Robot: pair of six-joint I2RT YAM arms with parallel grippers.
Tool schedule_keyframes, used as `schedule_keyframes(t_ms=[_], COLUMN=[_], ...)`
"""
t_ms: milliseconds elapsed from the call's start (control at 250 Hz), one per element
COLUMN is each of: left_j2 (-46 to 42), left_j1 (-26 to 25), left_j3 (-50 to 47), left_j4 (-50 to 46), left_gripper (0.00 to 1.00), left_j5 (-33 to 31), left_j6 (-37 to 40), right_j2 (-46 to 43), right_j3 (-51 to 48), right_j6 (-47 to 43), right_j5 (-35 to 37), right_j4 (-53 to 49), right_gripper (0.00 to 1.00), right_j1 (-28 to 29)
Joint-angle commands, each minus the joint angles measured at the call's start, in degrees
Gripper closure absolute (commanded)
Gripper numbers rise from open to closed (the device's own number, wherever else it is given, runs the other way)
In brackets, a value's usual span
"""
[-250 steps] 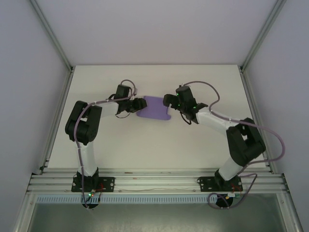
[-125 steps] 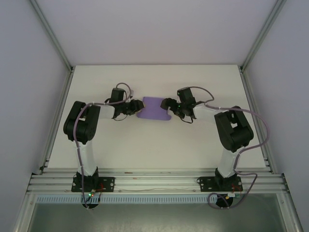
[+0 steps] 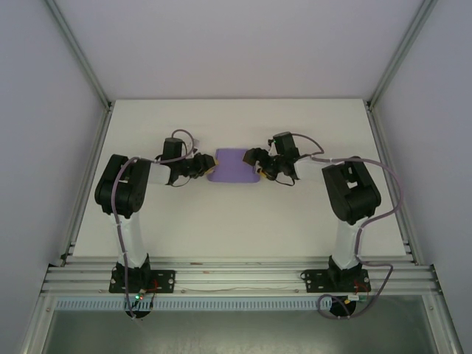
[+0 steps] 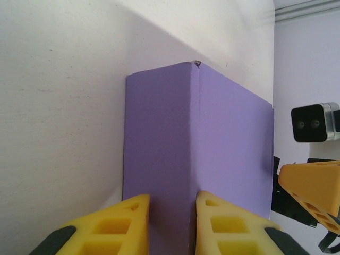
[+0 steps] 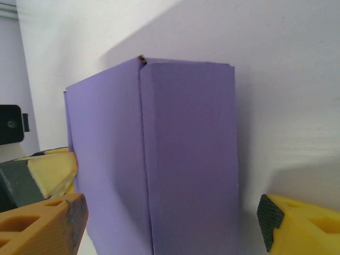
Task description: Assemble paper box
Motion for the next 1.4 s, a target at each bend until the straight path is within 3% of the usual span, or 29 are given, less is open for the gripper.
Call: schedule_keyframes(t_ms=[0, 220, 364, 424, 492, 608, 620, 779, 875, 1023, 1167, 1399], left_j2=[3.0, 3.2, 2.0, 0.7, -1.3, -6.4, -7.1, -16.8, -22.8, -32.9, -42.0, -45.6], left_j1=[1.1, 1.2, 1.2, 1.2, 1.2, 0.9, 0.9, -1.6, -4.7, -9.5, -15.6, -24.1], left_j3=[-1.6, -1.1, -0.1, 0.5, 1.0, 2.3, 2.4, 3.9, 3.6, 2.6, -1.0, -3.3], left_j4=[-6.0, -6.6, -5.2, -4.3, -3.2, -3.4, -3.9, -12.6, -17.2, -28.9, -38.8, -39.5], left_gripper=[0.77, 0.77, 0.72, 0.66, 0.53, 0.02, 0.01, 0.0, 0.0, 0.0, 0.0, 0.0], left_j5=[-2.3, -2.0, -1.0, -0.9, -1.4, -3.5, -3.8, -12.5, -16.6, -10.2, -14.5, -32.7], left_j6=[0.7, 1.9, 2.4, 2.6, 3.1, 6.5, 7.3, 23.4, 35.9, 57.5, 76.1, 81.4], right_j2=[1.5, 3.1, 2.5, 1.6, 0.3, -2.8, -3.1, -7.1, -8.2, -10.9, -12.3, -12.8], right_j3=[1.5, 2.3, 2.1, 2.0, 1.9, 2.2, 2.3, 6.4, 11.7, 16.0, 16.6, 13.5], right_j6=[1.6, 4.6, 5.9, 6.1, 6.0, 5.7, 5.6, 5.0, 4.0, 4.2, 9.5, 18.9], right_j5=[-3.0, -6.5, -6.0, -6.0, -6.1, -4.8, -4.5, -0.8, -1.9, -3.0, -10.7, -19.3], right_j4=[3.1, 8.8, 10.6, 10.6, 9.8, 5.0, 4.1, -12.5, -27.5, -43.0, -50.4, -48.3], right_gripper=[0.17, 0.28, 0.51, 0.56, 0.58, 0.59, 0.59, 0.58, 0.55, 0.55, 0.57, 0.57], right_j1=[0.2, 0.2, 0.1, 0.2, 0.1, 0.1, 0.1, -0.1, -0.5, -1.0, -2.5, -2.8])
